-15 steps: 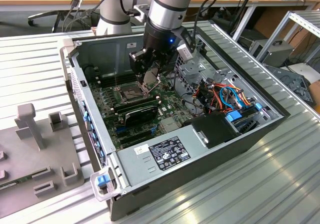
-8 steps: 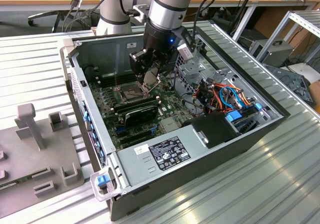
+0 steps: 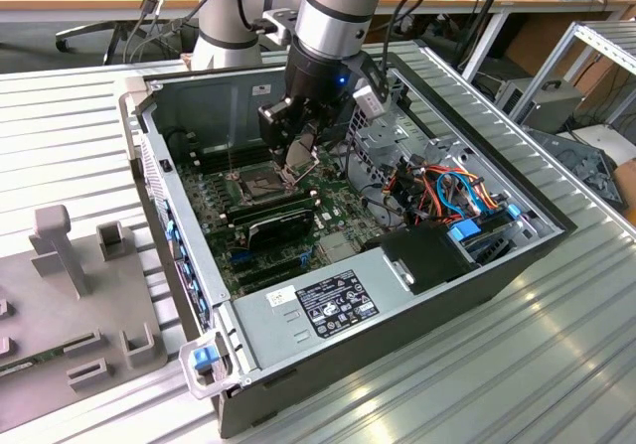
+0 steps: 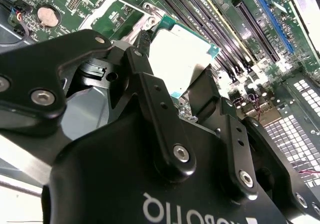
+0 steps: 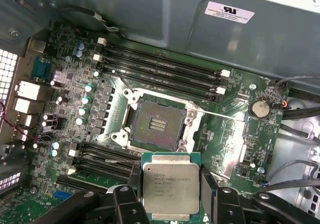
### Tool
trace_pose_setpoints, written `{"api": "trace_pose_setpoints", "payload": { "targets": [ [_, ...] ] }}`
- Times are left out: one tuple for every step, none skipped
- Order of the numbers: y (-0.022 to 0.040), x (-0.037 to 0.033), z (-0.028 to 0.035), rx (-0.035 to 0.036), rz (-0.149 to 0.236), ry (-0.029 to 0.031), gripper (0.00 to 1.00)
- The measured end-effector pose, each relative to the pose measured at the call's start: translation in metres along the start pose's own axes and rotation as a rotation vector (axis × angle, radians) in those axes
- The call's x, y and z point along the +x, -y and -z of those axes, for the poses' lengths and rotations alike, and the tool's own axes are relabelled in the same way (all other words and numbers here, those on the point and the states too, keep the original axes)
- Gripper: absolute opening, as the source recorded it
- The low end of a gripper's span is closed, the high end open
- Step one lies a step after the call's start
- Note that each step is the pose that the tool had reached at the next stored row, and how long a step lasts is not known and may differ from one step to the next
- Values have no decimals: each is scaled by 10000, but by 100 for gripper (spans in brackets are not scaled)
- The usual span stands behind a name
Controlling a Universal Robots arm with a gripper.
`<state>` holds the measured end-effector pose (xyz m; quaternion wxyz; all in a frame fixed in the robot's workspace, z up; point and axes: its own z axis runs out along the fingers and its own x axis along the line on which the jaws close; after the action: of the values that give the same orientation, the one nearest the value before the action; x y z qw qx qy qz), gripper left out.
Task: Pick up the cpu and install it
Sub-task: 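Place the cpu into insertion slot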
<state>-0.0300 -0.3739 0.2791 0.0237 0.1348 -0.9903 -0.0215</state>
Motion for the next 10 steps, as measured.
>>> {"api": "trace_pose_setpoints", "payload": {
  "targets": [
    [0,0,0,2,54,-2,55],
    [0,0,0,6,120,-6,55],
    [0,0,0,8,185,-9,55],
    [0,0,0,10,236,-12,55],
    [0,0,0,11,271,-13,55],
    [0,0,0,13,326,-16,55],
    [0,0,0,15,360,-18,55],
    [0,0,0,17,410,-20,55],
    [0,0,0,20,471,-23,55],
    [0,0,0,22,532,-26,55]
  ]
}}
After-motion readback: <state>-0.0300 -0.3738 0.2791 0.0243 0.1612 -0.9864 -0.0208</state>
